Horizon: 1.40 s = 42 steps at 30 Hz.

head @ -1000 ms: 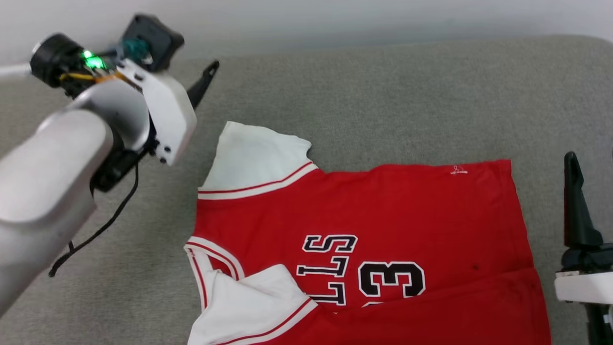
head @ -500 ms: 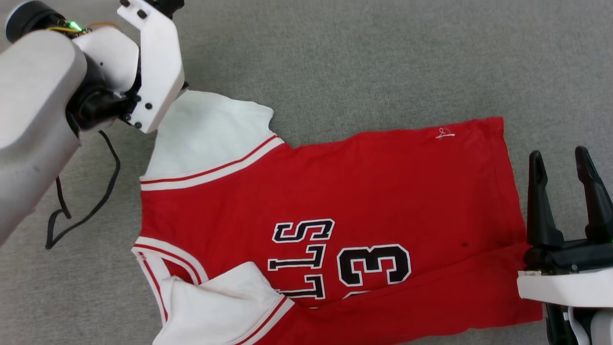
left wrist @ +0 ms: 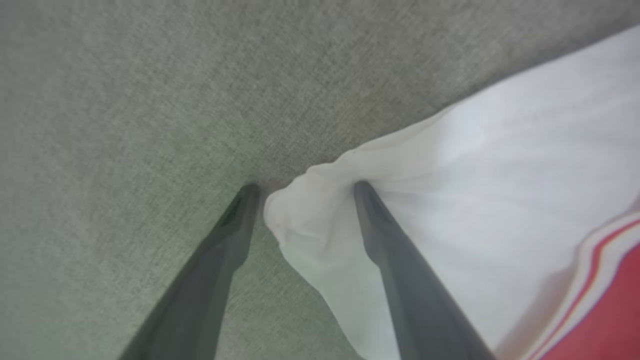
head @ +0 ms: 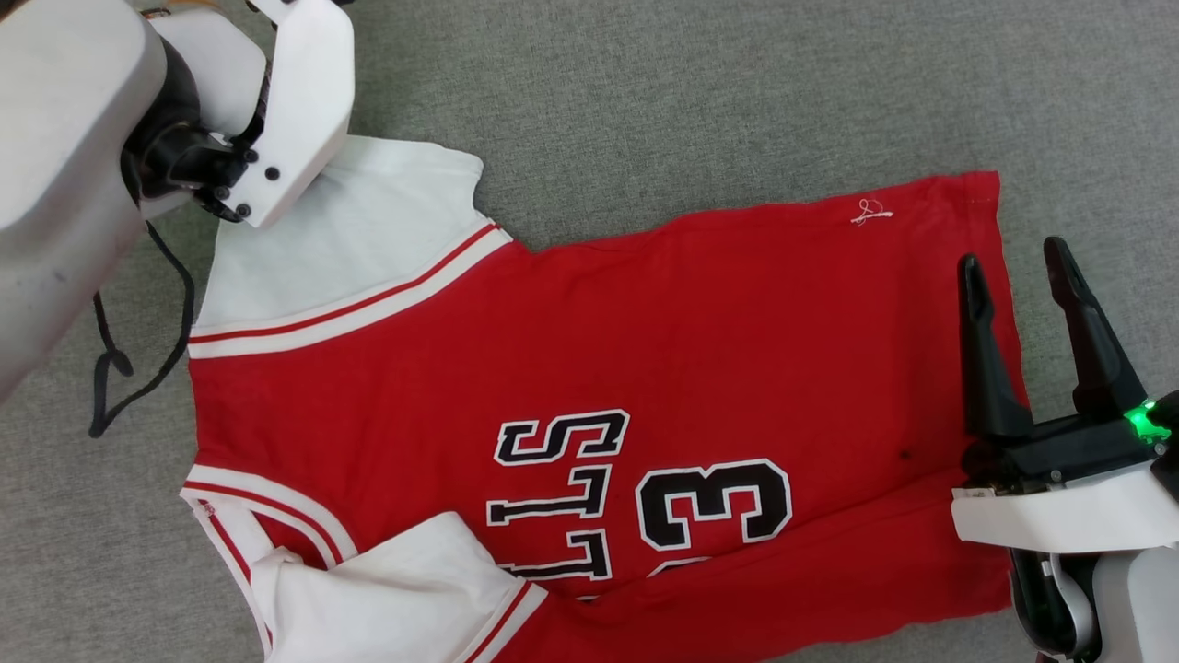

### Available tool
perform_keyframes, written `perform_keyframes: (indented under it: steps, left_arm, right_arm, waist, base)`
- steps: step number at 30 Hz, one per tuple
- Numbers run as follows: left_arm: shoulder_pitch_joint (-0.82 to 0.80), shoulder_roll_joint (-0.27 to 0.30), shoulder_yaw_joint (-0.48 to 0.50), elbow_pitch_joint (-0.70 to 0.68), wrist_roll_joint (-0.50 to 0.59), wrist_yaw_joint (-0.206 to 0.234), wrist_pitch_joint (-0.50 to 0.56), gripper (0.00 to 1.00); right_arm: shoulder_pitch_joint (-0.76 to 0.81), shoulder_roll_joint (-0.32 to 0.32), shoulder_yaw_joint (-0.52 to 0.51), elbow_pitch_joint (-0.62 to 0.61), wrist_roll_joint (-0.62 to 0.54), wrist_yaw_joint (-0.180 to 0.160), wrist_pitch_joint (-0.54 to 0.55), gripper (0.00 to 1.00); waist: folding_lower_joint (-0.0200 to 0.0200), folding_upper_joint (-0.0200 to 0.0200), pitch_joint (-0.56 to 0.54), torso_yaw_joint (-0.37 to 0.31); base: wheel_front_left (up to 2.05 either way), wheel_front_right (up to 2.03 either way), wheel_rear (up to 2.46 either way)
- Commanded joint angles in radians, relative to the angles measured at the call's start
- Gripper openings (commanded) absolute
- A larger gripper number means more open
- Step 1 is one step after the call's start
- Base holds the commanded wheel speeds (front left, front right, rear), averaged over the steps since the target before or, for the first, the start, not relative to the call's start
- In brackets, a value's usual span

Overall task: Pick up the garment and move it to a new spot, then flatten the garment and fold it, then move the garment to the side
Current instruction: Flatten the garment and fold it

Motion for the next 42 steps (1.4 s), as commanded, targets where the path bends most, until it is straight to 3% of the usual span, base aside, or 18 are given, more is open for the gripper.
perform_keyframes:
  steps: [1,2,3,11,15,18,25,31,34,39,42]
  left_arm:
    - [0.06,0.009,-0.035,0.027,-0.001,0.006,0.004,1.0]
    - [0.062,0.01,-0.04,0.023,-0.002,0.005,0.003,0.73]
    - [0.063,0.013,-0.046,0.018,-0.001,0.005,0.0,0.01]
    - [0.067,0.023,-0.059,-0.047,-0.034,0.003,-0.061,0.0]
    - [0.07,0.021,-0.061,-0.097,-0.054,0.003,-0.117,0.0]
    - [0.089,0.032,-0.07,-0.137,-0.064,0.003,-0.151,0.0]
    - [0.114,0.045,-0.08,-0.209,-0.082,0.003,-0.225,0.0]
    - [0.116,0.048,-0.086,-0.251,-0.069,0.003,-0.26,0.0]
    - [0.103,0.041,-0.087,-0.264,-0.066,0.003,-0.271,0.0]
    - [0.079,0.02,-0.09,-0.277,-0.056,0.002,-0.286,0.0]
    - [0.065,0.01,-0.092,-0.281,-0.05,0.002,-0.293,0.0]
  right_arm:
    - [-0.015,-0.008,0.001,0.004,0.001,-0.001,-0.007,1.0]
    - [-0.017,-0.009,0.001,0.007,0.002,-0.001,-0.007,1.0]
    - [-0.017,-0.01,0.001,0.011,0.003,-0.001,-0.008,1.0]
    - [-0.035,-0.044,-0.029,0.028,0.006,-0.001,-0.009,1.0]
    - [-0.076,-0.105,-0.057,0.021,0.006,-0.001,0.009,1.0]
    - [-0.119,-0.18,-0.056,0.004,0.01,-0.001,0.083,1.0]
    - [-0.224,-0.407,0.039,-0.017,0.104,-0.001,0.477,1.0]
    - [-0.337,-0.641,0.201,-0.003,0.308,-0.001,0.886,1.0]
    - [-0.404,-0.723,0.28,0.012,0.41,-0.001,1.065,1.0]
    - [-0.509,-0.768,0.364,0.072,0.518,-0.001,1.276,1.0]
    - [-0.557,-0.76,0.392,0.115,0.545,-0.001,1.348,1.0]
  waist:
    - [0.0,0.0,0.004,-0.003]
    - [0.0,0.0,0.004,-0.002]
    - [0.0,0.0,0.003,-0.002]
    - [0.0,0.0,-0.068,0.023]
    - [0.0,0.0,-0.122,0.043]
    - [0.0,0.0,-0.16,0.06]
    - [0.0,0.0,-0.215,0.096]
    - [0.0,0.0,-0.214,0.125]
    - [0.0,0.0,-0.202,0.141]
    - [0.0,0.0,-0.171,0.171]
    - [0.0,0.0,-0.149,0.188]
  base:
    - [0.0,0.0,0.0]
    - [0.0,0.0,0.0]
    - [0.0,0.0,0.0]
    - [0.0,0.0,0.0]
    - [0.0,0.0,0.0]
    - [0.0,0.0,0.0]
    - [0.0,0.0,0.0]
    - [0.0,0.0,0.0]
    - [0.0,0.0,0.0]
    - [0.0,0.0,0.0]
    - [0.0,0.0,0.0]
